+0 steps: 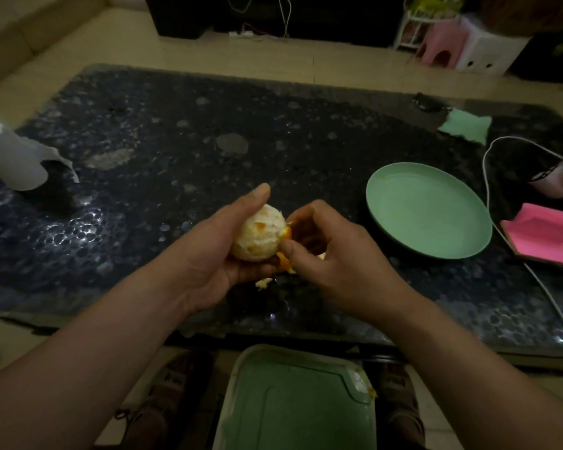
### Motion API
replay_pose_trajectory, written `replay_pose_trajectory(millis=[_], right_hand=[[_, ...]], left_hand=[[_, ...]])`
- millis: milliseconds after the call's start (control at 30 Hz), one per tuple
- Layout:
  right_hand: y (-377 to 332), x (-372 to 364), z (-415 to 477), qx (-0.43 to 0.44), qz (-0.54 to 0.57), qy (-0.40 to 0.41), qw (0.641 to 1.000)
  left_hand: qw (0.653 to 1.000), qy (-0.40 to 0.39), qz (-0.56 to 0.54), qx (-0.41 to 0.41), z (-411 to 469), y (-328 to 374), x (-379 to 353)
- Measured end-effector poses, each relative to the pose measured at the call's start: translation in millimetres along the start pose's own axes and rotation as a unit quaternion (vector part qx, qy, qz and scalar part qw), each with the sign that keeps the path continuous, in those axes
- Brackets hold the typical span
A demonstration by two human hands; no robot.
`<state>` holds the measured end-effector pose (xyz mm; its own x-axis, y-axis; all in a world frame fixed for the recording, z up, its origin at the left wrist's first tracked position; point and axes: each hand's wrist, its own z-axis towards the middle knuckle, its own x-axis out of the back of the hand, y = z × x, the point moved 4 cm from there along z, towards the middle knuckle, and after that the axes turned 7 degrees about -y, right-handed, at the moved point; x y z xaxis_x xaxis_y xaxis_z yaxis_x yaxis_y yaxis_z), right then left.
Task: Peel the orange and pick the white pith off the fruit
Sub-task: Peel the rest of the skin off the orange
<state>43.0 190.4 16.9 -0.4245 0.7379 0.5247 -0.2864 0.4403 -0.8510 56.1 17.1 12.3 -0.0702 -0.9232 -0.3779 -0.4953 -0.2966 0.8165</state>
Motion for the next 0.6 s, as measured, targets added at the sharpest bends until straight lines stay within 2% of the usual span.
replay_pose_trajectory(millis=[100,200,300,433,600], right_hand=[[-2.3,-7.5,0.1,0.004,-0.019,0.021,1.000],[-1.5,-11.1,0.1,0.008,-0.019,0.046,0.999],[-0.4,-11.8,-1.0,0.004,0.003,0.068,0.998],[0.3,-12.1,-1.3,0.014,-0.006,0.028,0.999],[-0.2,-11.1,-0.8,0.024,-0.032,0.029,0.999]], left_hand=[[0.996,0.047,0.059,-0.049,-1.5,0.1,-6.8],[0.995,0.051,0.068,-0.061,-2.3,-2.9,-11.4],[0.997,0.041,0.049,-0.053,-1.5,-3.8,-10.5],[0.998,0.033,0.045,-0.035,-1.4,-0.3,-5.0],[1.000,0.004,0.018,0.003,-3.4,-2.2,-4.3]])
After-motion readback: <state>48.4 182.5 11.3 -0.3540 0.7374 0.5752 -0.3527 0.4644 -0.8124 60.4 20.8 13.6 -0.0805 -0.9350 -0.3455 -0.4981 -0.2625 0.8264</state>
